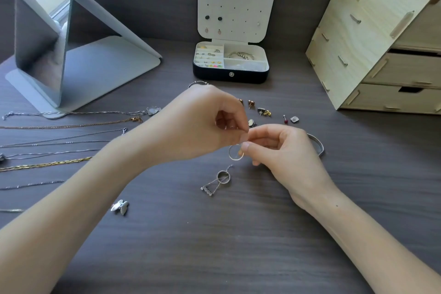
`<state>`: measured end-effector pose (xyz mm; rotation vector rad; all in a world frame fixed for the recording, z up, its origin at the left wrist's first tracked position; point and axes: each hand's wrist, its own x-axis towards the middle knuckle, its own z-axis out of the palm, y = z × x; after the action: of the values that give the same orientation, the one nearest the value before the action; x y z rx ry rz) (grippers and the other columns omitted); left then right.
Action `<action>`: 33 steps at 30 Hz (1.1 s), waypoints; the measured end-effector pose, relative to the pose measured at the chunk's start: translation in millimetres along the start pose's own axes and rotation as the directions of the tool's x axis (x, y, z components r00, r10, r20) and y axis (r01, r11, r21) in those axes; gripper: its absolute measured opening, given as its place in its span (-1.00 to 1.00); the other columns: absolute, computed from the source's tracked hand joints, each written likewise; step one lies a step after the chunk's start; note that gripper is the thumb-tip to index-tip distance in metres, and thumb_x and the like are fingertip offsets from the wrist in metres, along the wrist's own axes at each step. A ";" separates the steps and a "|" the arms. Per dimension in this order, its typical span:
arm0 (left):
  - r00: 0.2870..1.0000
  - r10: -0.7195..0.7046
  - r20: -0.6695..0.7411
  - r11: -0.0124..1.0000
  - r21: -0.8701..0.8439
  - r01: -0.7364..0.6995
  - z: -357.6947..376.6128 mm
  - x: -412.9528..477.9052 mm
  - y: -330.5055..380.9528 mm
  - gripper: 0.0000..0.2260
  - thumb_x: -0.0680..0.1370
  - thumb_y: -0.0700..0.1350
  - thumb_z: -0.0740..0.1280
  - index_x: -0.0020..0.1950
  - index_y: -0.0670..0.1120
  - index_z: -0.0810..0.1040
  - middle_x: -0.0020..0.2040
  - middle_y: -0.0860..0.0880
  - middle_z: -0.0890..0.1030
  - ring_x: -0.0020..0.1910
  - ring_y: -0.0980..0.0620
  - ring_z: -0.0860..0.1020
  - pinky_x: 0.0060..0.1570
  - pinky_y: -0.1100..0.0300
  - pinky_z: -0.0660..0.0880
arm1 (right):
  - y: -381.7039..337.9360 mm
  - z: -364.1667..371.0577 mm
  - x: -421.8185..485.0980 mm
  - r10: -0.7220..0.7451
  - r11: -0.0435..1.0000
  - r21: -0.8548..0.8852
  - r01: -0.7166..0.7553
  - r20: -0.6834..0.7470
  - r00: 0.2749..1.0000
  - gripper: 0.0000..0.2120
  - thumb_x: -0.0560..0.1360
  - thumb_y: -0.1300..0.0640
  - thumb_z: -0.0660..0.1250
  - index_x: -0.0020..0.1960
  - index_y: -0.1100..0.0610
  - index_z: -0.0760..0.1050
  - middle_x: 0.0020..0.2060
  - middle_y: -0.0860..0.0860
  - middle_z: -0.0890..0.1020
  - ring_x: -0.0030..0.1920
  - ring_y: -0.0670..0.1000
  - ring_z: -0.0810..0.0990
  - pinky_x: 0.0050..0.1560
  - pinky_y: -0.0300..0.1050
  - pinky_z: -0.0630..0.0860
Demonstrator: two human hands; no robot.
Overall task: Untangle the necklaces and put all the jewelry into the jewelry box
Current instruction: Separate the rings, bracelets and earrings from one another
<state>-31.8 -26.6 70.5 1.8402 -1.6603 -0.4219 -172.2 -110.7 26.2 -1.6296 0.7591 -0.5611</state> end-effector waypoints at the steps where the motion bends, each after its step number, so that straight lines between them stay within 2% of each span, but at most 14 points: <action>1: 1.000 -0.006 0.016 1.000 0.011 0.005 -1.3 2.4 2.3 -0.96 0.43 -0.13 0.45 -0.19 0.01 0.64 -0.34 0.12 0.57 -0.32 0.21 0.47 -0.32 0.44 0.36 | -0.6 -0.1 -0.2 0.006 1.000 0.007 -0.006 -0.001 1.000 -0.83 0.41 0.37 0.40 -0.23 0.12 0.59 -0.35 0.06 0.66 -0.45 -0.18 0.51 -0.40 -0.37 0.43; 6: 0.992 -0.051 0.117 0.998 0.036 0.048 -5.6 18.4 8.5 -0.83 0.45 -0.22 0.40 -0.17 0.08 0.59 -0.24 0.13 0.62 -0.26 0.25 0.53 -0.31 0.42 0.44 | 0.1 -1.5 0.2 -0.006 0.999 -0.038 0.006 -0.004 1.000 -0.83 0.42 0.36 0.39 -0.23 0.11 0.58 -0.36 0.04 0.65 -0.48 -0.20 0.50 -0.40 -0.39 0.42; 8: 0.991 -0.059 0.121 0.995 0.085 0.049 -4.8 23.6 9.9 -0.83 0.44 -0.23 0.41 -0.17 0.06 0.60 -0.22 0.12 0.63 -0.24 0.23 0.53 -0.27 0.38 0.44 | 4.3 -1.1 0.8 -0.065 0.981 -0.182 0.063 -0.007 0.998 -0.81 0.42 0.33 0.39 -0.22 0.05 0.58 -0.33 0.01 0.66 -0.43 -0.18 0.53 -0.34 -0.34 0.47; 10: 0.989 -0.070 0.133 0.990 0.134 0.052 -3.8 27.0 10.7 -0.86 0.43 -0.21 0.41 -0.16 0.04 0.62 -0.21 0.10 0.64 -0.26 0.19 0.54 -0.22 0.31 0.48 | 10.5 0.3 1.7 -0.142 0.920 -0.371 0.125 -0.017 0.990 -0.80 0.42 0.28 0.40 -0.22 -0.03 0.57 -0.33 -0.05 0.65 -0.36 -0.11 0.57 -0.23 -0.24 0.52; 12: 0.986 -0.074 0.147 0.986 0.161 0.050 -3.6 27.9 11.7 -0.88 0.43 -0.20 0.42 -0.15 0.03 0.63 -0.21 0.09 0.64 -0.26 0.19 0.55 -0.18 0.24 0.51 | 13.5 1.1 2.2 -0.183 0.884 -0.441 0.157 -0.017 0.983 -0.79 0.42 0.26 0.41 -0.22 -0.06 0.57 -0.33 -0.09 0.65 -0.32 -0.07 0.58 -0.18 -0.20 0.52; 14: 0.985 -0.076 0.155 0.983 0.176 0.048 -3.0 27.6 12.0 -0.87 0.42 -0.21 0.40 -0.15 0.03 0.62 -0.21 0.08 0.65 -0.25 0.20 0.55 -0.17 0.24 0.51 | 12.2 0.9 2.6 -0.172 0.913 -0.378 0.154 -0.014 0.985 -0.76 0.41 0.29 0.41 -0.24 -0.05 0.56 -0.35 -0.10 0.64 -0.35 -0.13 0.56 -0.20 -0.24 0.51; 17: 0.980 -0.105 0.170 0.977 0.204 0.069 0.4 24.6 9.7 -0.87 0.41 -0.21 0.42 -0.13 0.02 0.61 -0.23 0.07 0.64 -0.26 0.15 0.55 -0.21 0.23 0.50 | 3.6 -1.4 3.3 -0.056 0.993 -0.106 0.051 -0.045 0.997 -0.80 0.40 0.35 0.42 -0.23 0.05 0.58 -0.38 -0.05 0.63 -0.44 -0.21 0.51 -0.33 -0.35 0.45; 19: 0.978 -0.117 0.175 0.971 0.227 0.076 3.4 21.3 7.7 -0.86 0.39 -0.11 0.47 -0.07 -0.01 0.61 -0.25 0.10 0.59 -0.31 0.19 0.49 -0.23 0.25 0.46 | -1.6 -4.1 4.1 0.023 0.998 0.060 -0.021 -0.045 0.999 -0.85 0.41 0.37 0.40 -0.20 0.14 0.59 -0.43 -0.05 0.62 -0.50 -0.21 0.46 -0.45 -0.41 0.36; 21: 0.978 -0.116 0.173 0.958 0.279 0.065 5.9 18.8 6.3 -0.78 0.37 0.00 0.50 -0.05 -0.02 0.58 -0.27 0.13 0.51 -0.34 0.23 0.43 -0.33 0.35 0.37 | -4.6 -6.6 5.9 0.063 0.988 0.144 -0.060 -0.017 0.998 -0.86 0.42 0.37 0.38 -0.19 0.16 0.60 -0.47 -0.07 0.61 -0.51 -0.18 0.43 -0.49 -0.40 0.30; 24: 0.981 -0.110 0.159 0.927 0.372 0.044 7.3 18.4 7.8 -0.74 0.36 0.07 0.50 -0.05 0.01 0.56 -0.30 0.16 0.41 -0.34 0.22 0.38 -0.39 0.34 0.29 | -4.9 -6.0 8.7 0.094 0.979 0.179 -0.097 0.026 0.995 -0.86 0.43 0.35 0.37 -0.20 0.13 0.60 -0.45 -0.05 0.62 -0.51 -0.15 0.40 -0.47 -0.30 0.24; 26: 0.985 -0.099 0.139 0.917 0.398 0.036 7.8 19.3 8.0 -0.75 0.38 0.07 0.49 -0.05 -0.01 0.58 -0.31 0.16 0.39 -0.30 0.15 0.39 -0.33 0.24 0.31 | -5.4 -5.1 9.0 0.095 0.976 0.195 -0.101 0.037 0.995 -0.87 0.44 0.34 0.37 -0.20 0.14 0.60 -0.44 -0.04 0.62 -0.52 -0.14 0.40 -0.47 -0.29 0.22; 28: 0.988 -0.093 0.123 0.917 0.396 0.037 7.4 19.3 7.3 -0.77 0.39 0.08 0.47 -0.07 -0.01 0.60 -0.32 0.16 0.42 -0.23 0.10 0.43 -0.30 0.23 0.33 | -5.6 -5.8 8.8 0.082 0.979 0.186 -0.084 0.019 0.996 -0.86 0.46 0.34 0.34 -0.17 0.14 0.60 -0.42 -0.04 0.63 -0.50 -0.14 0.43 -0.47 -0.30 0.26; 30: 0.987 -0.108 0.115 0.925 0.376 0.058 5.0 18.8 7.3 -0.79 0.40 0.10 0.46 -0.10 0.00 0.61 -0.31 0.15 0.47 -0.21 0.06 0.49 -0.29 0.23 0.41 | -5.5 -6.8 7.8 0.058 0.993 0.104 -0.059 0.008 0.998 -0.78 0.47 0.41 0.27 -0.07 0.14 0.60 -0.31 -0.04 0.66 -0.37 -0.15 0.53 -0.42 -0.36 0.35; 33: 0.987 -0.133 0.089 0.949 0.300 0.101 -0.8 17.7 7.6 -0.78 0.39 0.11 0.46 -0.12 -0.01 0.65 -0.29 0.06 0.56 -0.26 0.07 0.53 -0.26 0.22 0.44 | -5.6 -5.0 3.4 0.012 0.995 0.091 -0.030 0.194 0.981 -0.56 0.41 0.54 0.19 0.15 0.16 0.54 -0.12 0.01 0.67 -0.12 -0.10 0.59 -0.22 -0.39 0.45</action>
<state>-34.4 -43.8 78.8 2.1767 -1.7695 -0.3430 -172.5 -116.0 32.5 -1.5615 0.5971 -0.4098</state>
